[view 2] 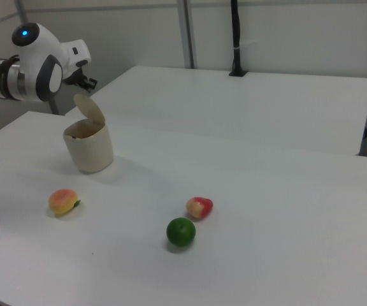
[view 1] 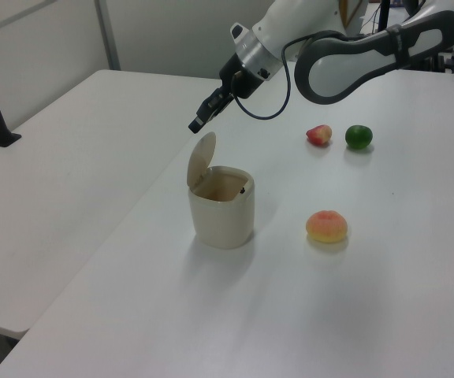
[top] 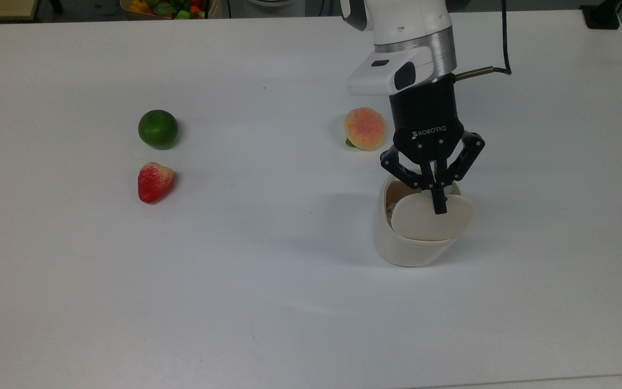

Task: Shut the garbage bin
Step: 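Push the raised lid down with the gripper onto the bin rim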

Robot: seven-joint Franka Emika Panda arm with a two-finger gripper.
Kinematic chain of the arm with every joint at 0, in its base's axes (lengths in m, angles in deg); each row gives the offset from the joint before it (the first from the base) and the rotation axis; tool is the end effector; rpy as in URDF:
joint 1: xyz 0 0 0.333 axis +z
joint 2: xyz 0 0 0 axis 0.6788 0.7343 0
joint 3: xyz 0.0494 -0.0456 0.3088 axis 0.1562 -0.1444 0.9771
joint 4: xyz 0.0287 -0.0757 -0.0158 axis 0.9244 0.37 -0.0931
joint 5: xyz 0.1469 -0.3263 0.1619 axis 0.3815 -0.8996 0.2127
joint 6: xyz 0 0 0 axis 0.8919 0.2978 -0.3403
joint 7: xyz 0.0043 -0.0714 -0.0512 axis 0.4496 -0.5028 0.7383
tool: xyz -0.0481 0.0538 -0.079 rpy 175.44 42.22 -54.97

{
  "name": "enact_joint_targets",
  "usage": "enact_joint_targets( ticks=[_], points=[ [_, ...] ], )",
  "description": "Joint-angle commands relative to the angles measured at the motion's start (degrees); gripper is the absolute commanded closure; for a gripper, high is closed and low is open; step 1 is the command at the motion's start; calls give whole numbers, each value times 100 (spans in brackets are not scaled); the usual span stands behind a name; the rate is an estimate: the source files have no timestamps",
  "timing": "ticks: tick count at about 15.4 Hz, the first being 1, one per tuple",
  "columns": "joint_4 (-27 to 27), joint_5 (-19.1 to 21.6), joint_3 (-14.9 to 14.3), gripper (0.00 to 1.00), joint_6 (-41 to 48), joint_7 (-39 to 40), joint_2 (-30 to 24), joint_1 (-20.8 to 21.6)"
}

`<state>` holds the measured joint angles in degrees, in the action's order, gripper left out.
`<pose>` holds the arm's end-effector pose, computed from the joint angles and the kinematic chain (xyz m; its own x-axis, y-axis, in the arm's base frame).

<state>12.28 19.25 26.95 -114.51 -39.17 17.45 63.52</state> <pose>0.7044 0.2753 0.5077 0.7512 -0.0359 0.6591 0.1698 -0.9544 -0.2456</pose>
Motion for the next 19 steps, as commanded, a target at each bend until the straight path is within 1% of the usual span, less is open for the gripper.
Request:
enact_joint_targets(
  ticks=[1, 4, 6, 7, 9, 10, 13, 19],
  points=[
    [111, -222, -30, 100, -72, -142, 6, 68],
    [330, -231, -30, 100, -29, -133, -169, 41],
    [663, -231, -12, 100, -11, -133, -388, 59],
    [891, -231, 14, 100, -2, -133, -581, 50],
    [1147, -231, 145, 100, 85, -133, -801, 15],
    [1235, -231, 163, 100, 182, -133, -872, 15],
    [1359, -222, 172, 100, 603, -133, -943, 15],
    [1728, -222, 172, 100, 709, -133, -934, 59]
  ],
)
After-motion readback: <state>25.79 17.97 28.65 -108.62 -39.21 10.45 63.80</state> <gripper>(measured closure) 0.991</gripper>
